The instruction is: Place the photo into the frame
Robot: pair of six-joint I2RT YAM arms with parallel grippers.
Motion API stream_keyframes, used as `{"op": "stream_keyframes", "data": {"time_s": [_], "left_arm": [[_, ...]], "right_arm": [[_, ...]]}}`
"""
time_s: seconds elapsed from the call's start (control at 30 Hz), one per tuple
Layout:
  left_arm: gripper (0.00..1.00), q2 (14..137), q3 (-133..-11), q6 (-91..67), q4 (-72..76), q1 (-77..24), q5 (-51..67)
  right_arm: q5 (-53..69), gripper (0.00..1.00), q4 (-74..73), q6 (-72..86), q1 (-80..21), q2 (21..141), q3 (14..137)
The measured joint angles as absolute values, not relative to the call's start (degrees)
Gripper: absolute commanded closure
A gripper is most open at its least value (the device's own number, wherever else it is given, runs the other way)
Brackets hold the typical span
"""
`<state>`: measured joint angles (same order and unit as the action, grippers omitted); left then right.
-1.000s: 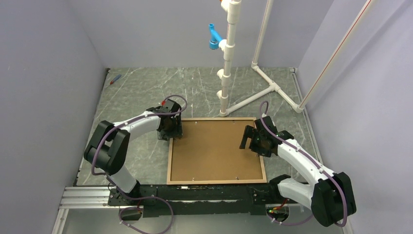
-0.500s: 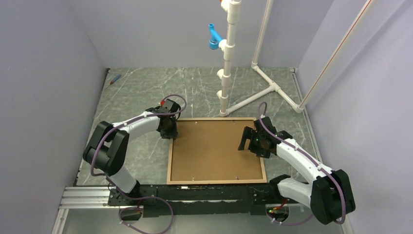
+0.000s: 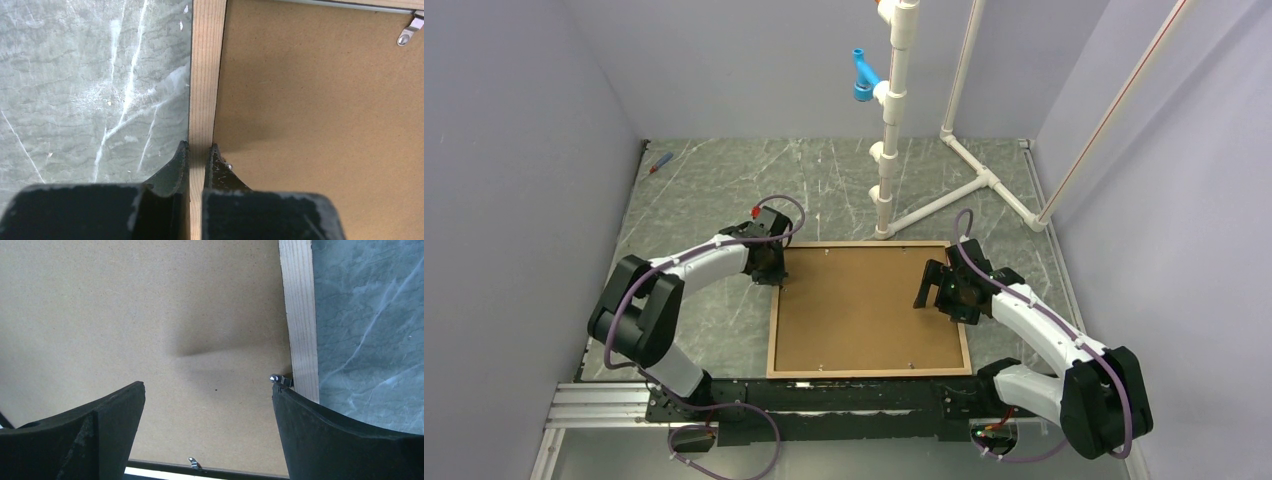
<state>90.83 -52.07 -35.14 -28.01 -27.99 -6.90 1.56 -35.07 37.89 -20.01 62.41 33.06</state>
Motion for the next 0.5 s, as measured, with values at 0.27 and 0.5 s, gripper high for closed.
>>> {"op": "stream_keyframes", "data": {"time_s": [0.27,0.5], "left_arm": [[0.64,89.4,-50.9,-35.1,-27.5,-27.9,-6.0],[0.30,84.4,-48.9,-35.5,-29.5,-25.8,-2.9]], "right_arm": [[1.5,0.01,-35.2,37.9,-19.9,61.8,33.1],[0.1,0.01,-36.1,37.9,-19.4,59.8,33.1]]}}
